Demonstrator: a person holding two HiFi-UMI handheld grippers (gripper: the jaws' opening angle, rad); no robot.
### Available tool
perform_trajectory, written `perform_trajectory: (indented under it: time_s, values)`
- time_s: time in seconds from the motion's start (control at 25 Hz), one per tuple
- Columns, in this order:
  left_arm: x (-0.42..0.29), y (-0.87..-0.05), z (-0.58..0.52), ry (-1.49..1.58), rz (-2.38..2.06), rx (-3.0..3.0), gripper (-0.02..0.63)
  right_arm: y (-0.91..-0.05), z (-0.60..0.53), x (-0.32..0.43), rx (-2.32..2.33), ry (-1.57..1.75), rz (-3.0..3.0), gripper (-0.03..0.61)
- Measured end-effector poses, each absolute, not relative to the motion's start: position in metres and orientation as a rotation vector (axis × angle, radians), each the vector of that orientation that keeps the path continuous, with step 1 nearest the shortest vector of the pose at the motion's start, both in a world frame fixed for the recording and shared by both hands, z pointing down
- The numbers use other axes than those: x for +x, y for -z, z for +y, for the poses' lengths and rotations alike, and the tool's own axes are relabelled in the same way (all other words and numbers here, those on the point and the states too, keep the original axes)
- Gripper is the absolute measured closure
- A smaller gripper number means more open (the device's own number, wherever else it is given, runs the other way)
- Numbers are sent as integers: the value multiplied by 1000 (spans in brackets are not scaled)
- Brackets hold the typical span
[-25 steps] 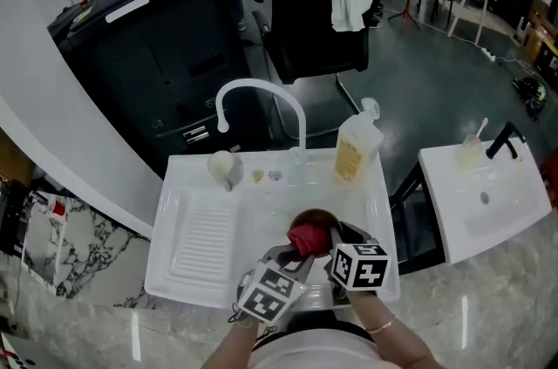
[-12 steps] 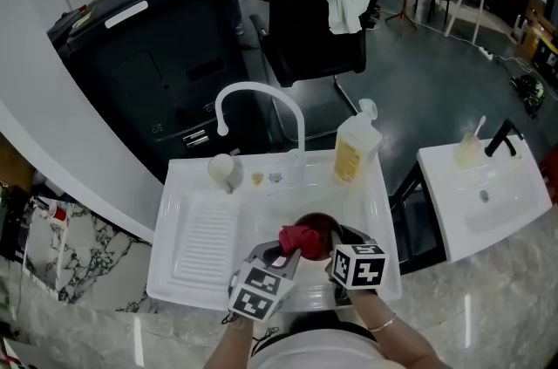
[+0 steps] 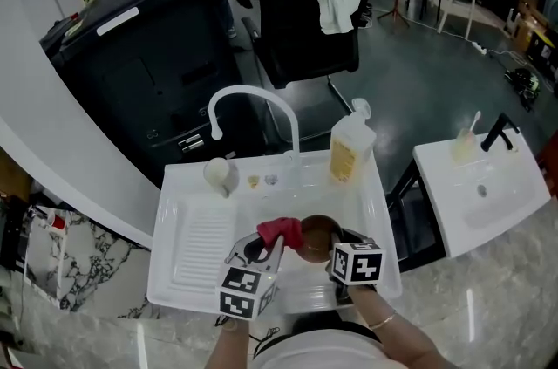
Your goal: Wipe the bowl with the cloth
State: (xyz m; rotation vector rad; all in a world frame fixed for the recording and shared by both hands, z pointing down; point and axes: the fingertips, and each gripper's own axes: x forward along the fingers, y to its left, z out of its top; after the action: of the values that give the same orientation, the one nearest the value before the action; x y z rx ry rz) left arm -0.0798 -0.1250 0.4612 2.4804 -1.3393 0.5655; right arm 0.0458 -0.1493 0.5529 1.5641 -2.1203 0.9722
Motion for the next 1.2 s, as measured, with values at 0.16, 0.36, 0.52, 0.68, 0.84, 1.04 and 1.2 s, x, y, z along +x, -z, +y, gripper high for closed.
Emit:
perform_trajectory:
  time_s: [0.16, 0.36, 0.52, 0.68, 0.84, 1.04, 1.2]
  values:
    - [-95, -450, -136, -469, -1457, 2455, 566, -560, -152, 47, 1565, -977, -2099, 560]
    - [-114, -446, -148, -400, -1585, 2396, 566, -570, -159, 47, 1559, -988, -2074, 560]
    - [-124, -451, -154, -384, -1635, 2356, 567, -579, -165, 47, 1549, -1000, -2047, 561]
    - [-128, -459, -159, -384, -1631, 2328, 566, -587, -174, 43, 1529, -1002, -2029, 561]
    - [-132, -464, -164, -407, -1642, 2316, 566, -607, -182, 35, 1481, -1033, -2003, 561]
    - [-136, -467, -169, -414, -1647, 2301, 566, -630, -189, 27, 1424, -1021, -1965, 561]
    - [-138, -471, -173, -427, -1645, 2292, 566, -648, -196, 24, 1394, -1006, -1938, 561]
